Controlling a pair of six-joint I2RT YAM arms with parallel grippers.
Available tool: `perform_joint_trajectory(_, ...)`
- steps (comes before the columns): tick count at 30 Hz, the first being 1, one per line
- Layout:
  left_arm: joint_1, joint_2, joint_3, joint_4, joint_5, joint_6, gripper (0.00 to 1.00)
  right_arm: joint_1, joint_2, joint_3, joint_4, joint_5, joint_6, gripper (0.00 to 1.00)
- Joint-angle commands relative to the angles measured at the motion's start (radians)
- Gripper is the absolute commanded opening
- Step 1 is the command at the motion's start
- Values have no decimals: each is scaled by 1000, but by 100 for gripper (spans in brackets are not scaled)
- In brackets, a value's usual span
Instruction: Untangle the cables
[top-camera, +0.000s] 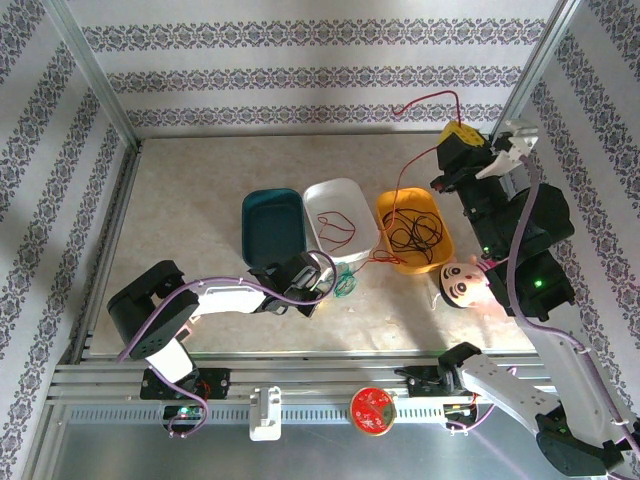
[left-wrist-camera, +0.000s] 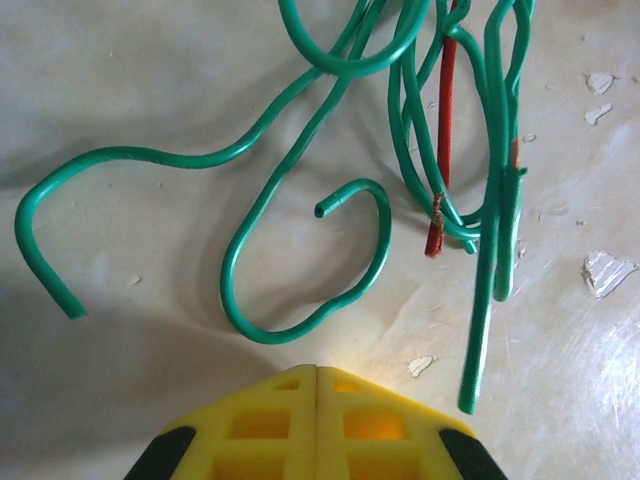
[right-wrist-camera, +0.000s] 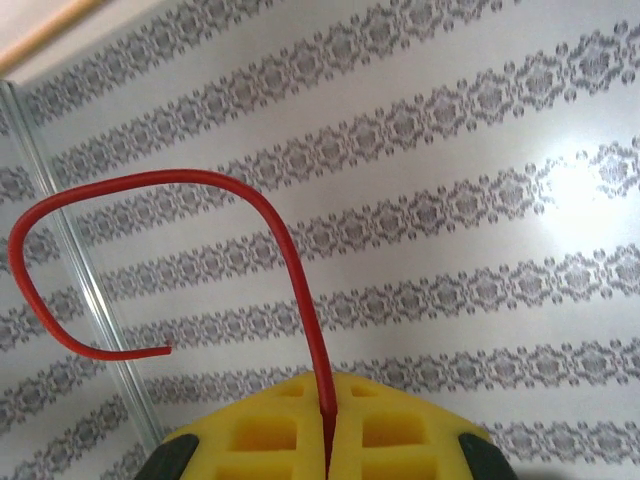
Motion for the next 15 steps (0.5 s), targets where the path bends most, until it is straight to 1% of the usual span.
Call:
perform_joint_trajectory(1,-6,-1,-20,11,-29,-15,0,-9,-12,20,92,-53,26,0)
perform_joint_trajectory(2,-8,-14,-18,3,-34,-13,8,-9,-7,29,75,-59,29,0)
perform_joint_trajectory(3,-8,-34,-18,-4,-37,-8,23,-9,-1,38,49,-65,33,0)
perform_joint_trajectory(4,-10,-54,-14,-10,-41,-1,29,-10,4,45,25,-75,34,0)
perform_joint_trajectory(6,-17,-117,-2,-25,-58,25,44,-9,11,43,-19,-93,51,0)
perform_joint_trajectory(9,-22,-188,40,-55,-65,79,61,-11,9,14,-44,-104,81,0)
perform_joint_trajectory(10,-22,-201,55,-63,-68,92,63,-11,10,8,-46,-107,85,0)
perform_joint_trajectory(13,-22,-229,78,-48,-94,110,65,-12,26,4,-44,-126,99,0)
perform_joint_trajectory(15,-22,-238,76,-23,-132,105,67,-14,48,15,-35,-148,105,0)
